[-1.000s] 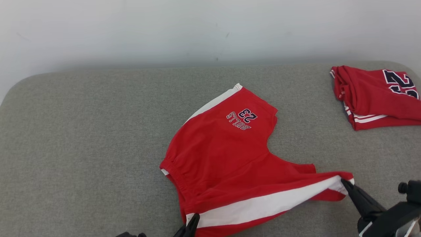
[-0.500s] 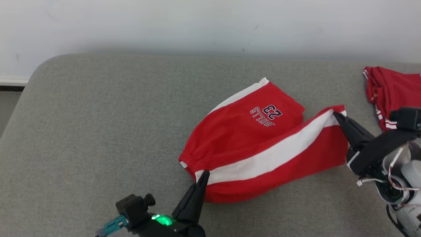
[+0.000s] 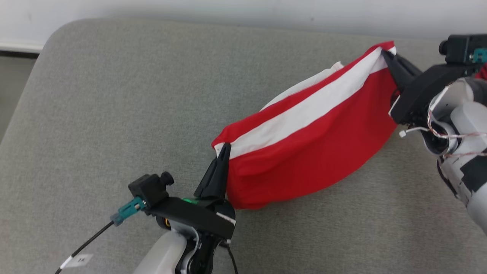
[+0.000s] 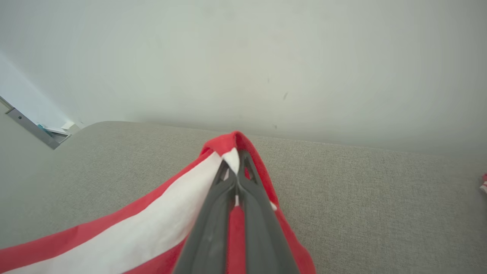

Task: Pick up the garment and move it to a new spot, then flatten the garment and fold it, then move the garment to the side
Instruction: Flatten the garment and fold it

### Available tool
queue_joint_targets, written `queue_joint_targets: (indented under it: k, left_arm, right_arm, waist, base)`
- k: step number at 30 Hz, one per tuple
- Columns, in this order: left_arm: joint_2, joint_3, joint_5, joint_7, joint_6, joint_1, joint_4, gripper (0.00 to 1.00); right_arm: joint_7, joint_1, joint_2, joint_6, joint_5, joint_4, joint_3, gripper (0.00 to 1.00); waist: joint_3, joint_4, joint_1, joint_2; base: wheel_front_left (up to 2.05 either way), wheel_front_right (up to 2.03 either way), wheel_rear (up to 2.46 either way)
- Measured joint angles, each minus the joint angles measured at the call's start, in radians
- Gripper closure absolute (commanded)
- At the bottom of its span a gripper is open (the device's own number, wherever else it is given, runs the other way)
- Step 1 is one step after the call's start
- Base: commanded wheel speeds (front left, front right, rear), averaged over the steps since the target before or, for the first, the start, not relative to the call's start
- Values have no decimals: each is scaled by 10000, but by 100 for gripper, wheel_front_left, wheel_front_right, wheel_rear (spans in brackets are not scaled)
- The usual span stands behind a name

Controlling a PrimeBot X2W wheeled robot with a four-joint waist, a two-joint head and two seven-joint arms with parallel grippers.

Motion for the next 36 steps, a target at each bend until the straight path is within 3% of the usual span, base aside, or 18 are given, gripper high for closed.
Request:
queue_joint_targets:
  k: [4, 17, 18, 19, 20, 21, 22, 23, 29, 36]
  left_arm:
    - [-161, -13, 102, 0, 0, -482, 362, 100]
    - [-247, -708, -117, 0, 0, -1247, 761, 100]
    - [-240, -775, -117, 0, 0, -1271, 794, 100]
    - [-245, -815, -117, 0, 0, -1281, 813, 100]
    - [-251, -803, -113, 0, 0, -1289, 826, 100]
    - [-247, -757, -100, 0, 0, -1296, 851, 63]
    - [-247, -715, -36, 0, 0, -1304, 888, 4]
    - [-245, -694, 119, 0, 0, -1319, 930, 0]
    - [-255, -151, 1444, 0, -2, -1081, 918, 0]
    - [-253, 1776, 3597, 0, 165, 127, -134, 0]
  right_arm:
    - [-31, -831, 190, 0, -332, 1281, 355, 100]
    - [-184, -1846, 642, 0, -767, 3522, 1197, 100]
    - [-234, -1851, 677, 0, -752, 3590, 1229, 93]
    - [-280, -1855, 711, 0, -744, 3647, 1273, 64]
    - [-316, -1862, 744, 0, -736, 3689, 1319, 64]
    - [-401, -1870, 775, 0, -700, 3710, 1369, 0]
    - [-458, -1877, 803, 0, -660, 3735, 1400, 0]
    - [-506, -1881, 819, 0, -637, 3751, 1440, 0]
    - [-846, -1704, 629, 0, -422, 3565, 1808, 0]
    - [-1135, -873, -104, 0, 86, 3091, 2257, 0]
  waist:
    - [354, 252, 0, 0]
    - [1266, 888, 0, 0]
    - [1307, 917, 0, 0]
    - [1336, 935, 0, 0]
    - [1354, 941, 0, 1]
    - [1352, 938, 0, 1]
    - [1334, 930, 0, 1]
    - [1304, 917, 0, 1]
    - [942, 852, -2, 0]
    - [465, 804, -4, -1]
  base:
    - [0, 0, 0]
    - [0, 0, 0]
    - [0, 0, 0]
    - [0, 0, 0]
    - [0, 0, 0]
    - [0, 0, 0]
    - [0, 0, 0]
    - [0, 0, 0]
    - [0, 0, 0]
    - [0, 0, 0]
